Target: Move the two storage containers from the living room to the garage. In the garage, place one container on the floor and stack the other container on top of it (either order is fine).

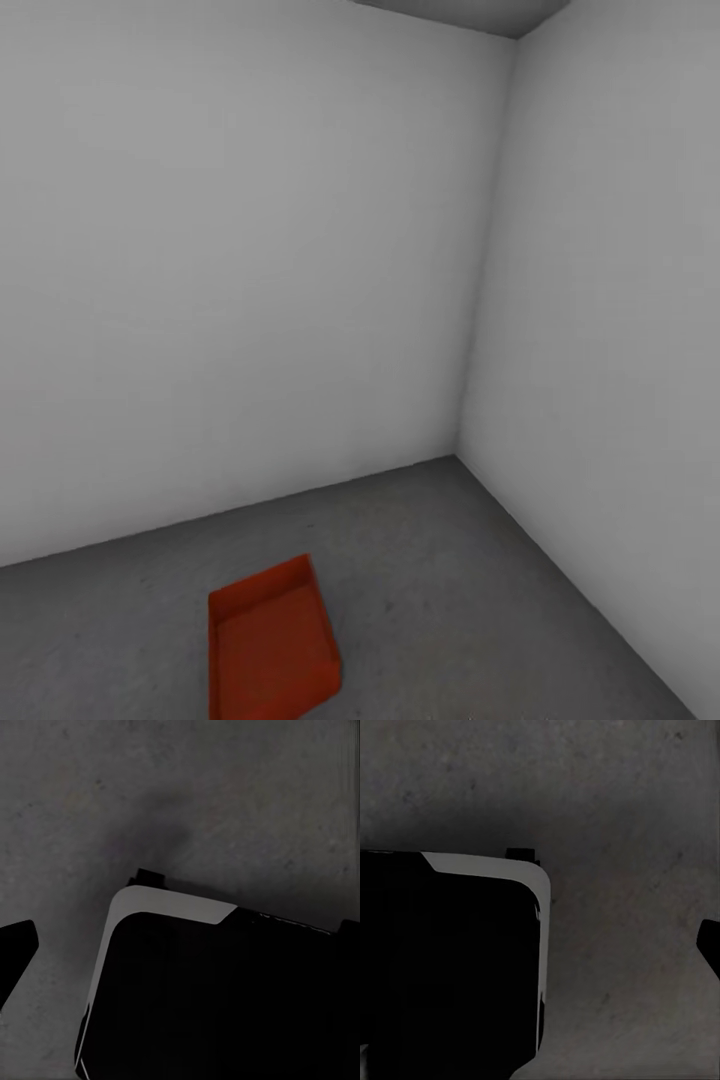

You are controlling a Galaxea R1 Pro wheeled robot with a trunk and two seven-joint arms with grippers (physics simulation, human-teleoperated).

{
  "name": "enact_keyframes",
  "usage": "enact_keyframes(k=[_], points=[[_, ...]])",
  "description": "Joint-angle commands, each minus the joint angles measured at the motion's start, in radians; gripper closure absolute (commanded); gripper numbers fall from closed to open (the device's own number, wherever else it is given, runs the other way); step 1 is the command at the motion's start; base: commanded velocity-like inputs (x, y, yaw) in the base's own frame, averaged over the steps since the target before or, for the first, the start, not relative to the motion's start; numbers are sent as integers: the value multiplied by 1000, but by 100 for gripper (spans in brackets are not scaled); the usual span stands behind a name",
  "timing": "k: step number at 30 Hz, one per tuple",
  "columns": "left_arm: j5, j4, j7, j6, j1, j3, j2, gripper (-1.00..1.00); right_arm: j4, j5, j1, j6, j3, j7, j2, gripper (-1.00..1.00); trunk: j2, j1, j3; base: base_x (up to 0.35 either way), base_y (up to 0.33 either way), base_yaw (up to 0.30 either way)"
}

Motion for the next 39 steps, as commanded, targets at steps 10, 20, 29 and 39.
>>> enact_keyframes(k=[10, 20, 29, 39], points=[[9, 1, -4, -2, -1, -4, 1, -100, 3, -3, -2, -6, 7, 3, 0, -100, -1, 0, 4, 0, 0, -278], [9, 1, -4, -2, -1, -4, 2, -100, 3, -5, -2, -5, 7, 3, 0, -100, -1, 0, 11, 0, 0, -278], [9, 1, -4, -2, -1, -4, 2, -100, 3, -6, -2, -6, 6, 3, 0, -100, -1, 0, 20, 0, 0, -211], [9, 1, -4, -2, -1, -4, 2, -100, 3, -8, -2, -5, 4, 4, 0, -100, -1, 0, 34, 0, 0, -139]])
